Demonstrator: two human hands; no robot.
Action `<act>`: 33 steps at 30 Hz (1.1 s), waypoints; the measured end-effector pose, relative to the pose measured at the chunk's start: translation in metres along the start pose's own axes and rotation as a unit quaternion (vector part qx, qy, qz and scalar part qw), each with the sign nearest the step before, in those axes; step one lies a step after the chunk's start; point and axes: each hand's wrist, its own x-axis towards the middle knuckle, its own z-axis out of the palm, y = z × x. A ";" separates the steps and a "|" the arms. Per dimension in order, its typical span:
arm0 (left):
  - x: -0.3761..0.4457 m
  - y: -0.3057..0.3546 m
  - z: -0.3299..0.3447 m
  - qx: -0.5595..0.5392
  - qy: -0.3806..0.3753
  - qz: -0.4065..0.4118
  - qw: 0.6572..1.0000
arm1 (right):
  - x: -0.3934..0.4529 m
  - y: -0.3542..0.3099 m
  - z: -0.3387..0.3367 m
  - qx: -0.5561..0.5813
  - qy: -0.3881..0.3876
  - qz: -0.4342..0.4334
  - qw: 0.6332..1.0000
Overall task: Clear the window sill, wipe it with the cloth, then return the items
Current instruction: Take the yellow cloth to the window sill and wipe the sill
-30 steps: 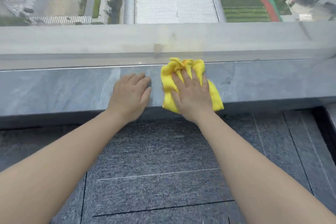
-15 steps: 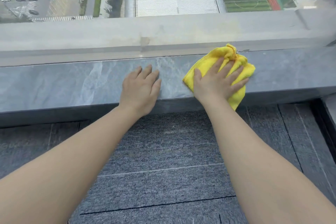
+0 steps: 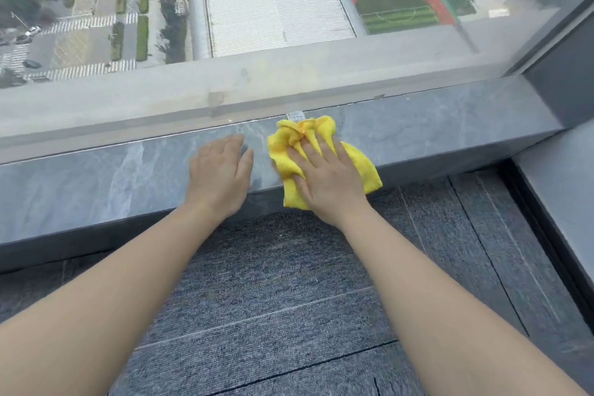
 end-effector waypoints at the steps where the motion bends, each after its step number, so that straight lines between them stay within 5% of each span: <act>1: 0.000 0.003 0.001 -0.001 -0.005 0.006 1.000 | -0.005 0.005 0.001 -0.016 0.004 0.009 1.000; 6: 0.007 0.024 0.015 -0.005 -0.019 0.038 0.999 | -0.015 0.043 -0.002 -0.050 0.093 0.166 0.980; 11: 0.019 0.037 0.026 0.001 -0.034 0.057 0.998 | -0.005 0.072 -0.011 0.038 -0.039 0.322 0.945; 18: 0.022 0.033 0.027 -0.023 -0.013 0.053 0.998 | 0.031 0.067 -0.015 0.086 -0.040 0.378 0.921; 23: 0.018 0.032 0.027 -0.039 -0.007 0.051 0.998 | 0.043 0.046 -0.010 0.077 -0.032 0.316 0.945; 30: 0.007 0.027 0.024 -0.038 -0.019 0.060 0.997 | 0.010 0.056 -0.011 0.054 -0.037 0.051 0.997; 33: 0.009 0.034 0.026 -0.030 -0.028 0.063 0.997 | -0.009 0.073 -0.014 0.055 -0.060 0.040 0.996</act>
